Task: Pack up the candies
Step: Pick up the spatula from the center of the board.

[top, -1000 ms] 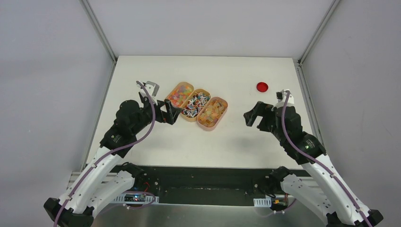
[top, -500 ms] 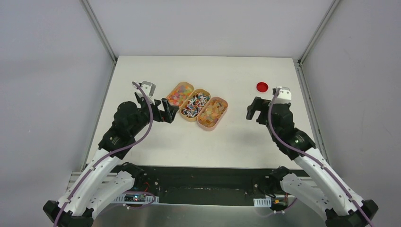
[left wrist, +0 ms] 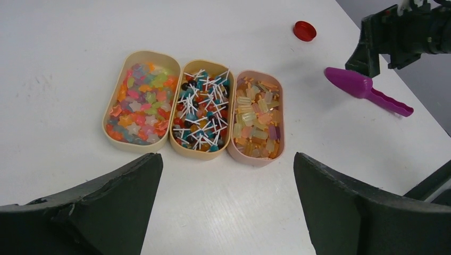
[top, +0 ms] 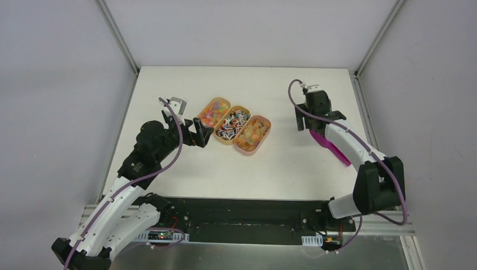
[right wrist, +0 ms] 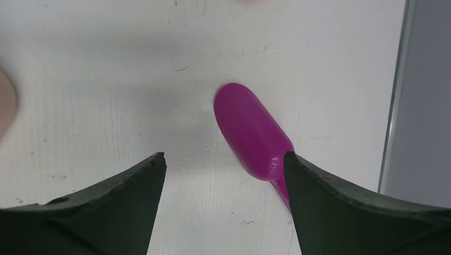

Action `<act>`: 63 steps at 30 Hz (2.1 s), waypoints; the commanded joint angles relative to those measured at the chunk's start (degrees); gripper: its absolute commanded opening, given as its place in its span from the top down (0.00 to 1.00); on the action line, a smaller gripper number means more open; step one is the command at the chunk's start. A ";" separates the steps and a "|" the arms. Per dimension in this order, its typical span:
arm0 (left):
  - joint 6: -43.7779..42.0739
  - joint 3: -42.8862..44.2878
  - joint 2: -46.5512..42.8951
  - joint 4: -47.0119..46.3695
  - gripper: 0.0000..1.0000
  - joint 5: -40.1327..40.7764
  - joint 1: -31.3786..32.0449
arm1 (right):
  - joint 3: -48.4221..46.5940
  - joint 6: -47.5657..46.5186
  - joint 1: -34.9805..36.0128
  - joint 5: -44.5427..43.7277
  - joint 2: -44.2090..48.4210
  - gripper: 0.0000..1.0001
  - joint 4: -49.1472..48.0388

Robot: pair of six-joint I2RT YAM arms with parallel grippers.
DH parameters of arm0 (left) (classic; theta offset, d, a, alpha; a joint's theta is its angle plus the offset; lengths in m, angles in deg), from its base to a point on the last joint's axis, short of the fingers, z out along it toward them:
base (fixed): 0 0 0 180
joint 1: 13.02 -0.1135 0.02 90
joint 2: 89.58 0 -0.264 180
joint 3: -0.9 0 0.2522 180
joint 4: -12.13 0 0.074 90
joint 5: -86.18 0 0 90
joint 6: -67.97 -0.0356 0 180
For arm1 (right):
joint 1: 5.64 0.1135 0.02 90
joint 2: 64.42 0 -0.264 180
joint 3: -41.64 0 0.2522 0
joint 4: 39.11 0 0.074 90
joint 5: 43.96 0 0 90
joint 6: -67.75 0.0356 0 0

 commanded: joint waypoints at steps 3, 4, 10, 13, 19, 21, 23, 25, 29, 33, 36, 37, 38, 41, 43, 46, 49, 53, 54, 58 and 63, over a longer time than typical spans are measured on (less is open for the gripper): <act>0.49 0.05 -1.41 -0.83 0.02 -1.70 -0.33 | -9.59 -4.08 -8.39 16.00 -8.48 0.20 9.76; 0.44 -0.03 -1.48 -0.81 0.02 -1.51 -0.33 | -11.62 -3.73 -9.24 16.85 -10.75 0.20 12.50; 0.34 -0.05 -1.98 -0.80 0.03 -2.02 -0.33 | -15.71 -7.36 -12.44 15.46 -17.65 0.14 17.90; 0.26 -0.04 -2.12 -0.81 0.02 -1.73 -0.33 | -15.84 -8.00 -14.65 15.03 -19.42 0.13 17.89; 0.20 -0.13 -1.81 -0.79 0.03 -2.01 -0.33 | -16.79 -9.30 -16.11 15.90 -22.69 0.12 17.58; 0.10 -0.06 -1.81 -0.84 0.03 -2.01 -0.33 | -16.71 -9.58 -16.47 16.01 -23.54 0.13 17.64; 0.09 -0.13 -1.86 -0.79 0.03 -1.87 -0.33 | -16.19 -9.84 -16.63 16.39 -24.10 0.13 17.64; 0.05 -0.13 -1.80 -0.79 0.03 -1.75 -0.33 | -15.89 -9.84 -16.81 16.27 -24.53 0.14 17.62; -0.08 -0.13 -1.80 -0.79 0.03 -1.46 -0.33 | -15.95 -9.85 -16.94 15.77 -25.00 0.18 18.07; -0.13 -0.22 -1.85 -0.83 0.03 -1.44 -0.33 | -16.05 -9.92 -17.03 15.28 -25.44 0.26 18.41; -0.26 -0.22 -1.93 -0.84 0.03 -1.37 -0.33 | -16.28 -9.58 -17.03 15.06 -26.06 0.33 18.97; -0.25 -0.22 -2.01 -0.79 0.03 -1.38 -0.33 | -16.38 -9.38 -17.01 15.34 -26.11 0.37 19.06; -0.27 -0.25 -1.98 -0.82 0.03 -1.26 -0.33 | -16.62 -9.12 -17.01 15.66 -26.11 0.40 19.19; -0.27 -0.22 -2.07 -0.81 0.03 -1.24 -0.33 | -17.23 -8.07 -17.03 16.17 -25.82 0.46 19.35; -0.35 -0.22 -2.16 -0.79 0.03 -1.32 -0.33 | -17.86 -6.84 -17.03 16.56 -25.45 0.49 19.48; -0.49 -0.31 -2.28 -0.79 0.03 -1.33 -0.33 | -18.19 -4.86 -17.03 18.10 -24.92 0.49 19.51; -0.57 -0.31 -2.36 -0.80 0.03 -1.19 -0.33 | -17.73 -3.11 -17.03 19.40 -24.79 0.51 19.27; -0.70 -0.32 -2.41 -0.82 0.03 -0.86 -0.33 | -16.67 0.57 -17.03 21.50 -23.73 0.54 17.69; -0.67 -0.42 -2.47 -0.80 0.03 -0.81 -0.33 | -16.42 1.52 -17.03 21.53 -23.38 0.53 17.30; -0.69 -0.50 -2.72 -0.72 0.03 -0.89 -0.33 | -15.46 1.24 -16.95 23.61 -23.75 0.39 17.93; -0.69 -0.57 -3.09 -0.79 0.03 -0.76 -0.33 | -13.64 -2.60 -15.88 18.04 -24.54 0.34 19.02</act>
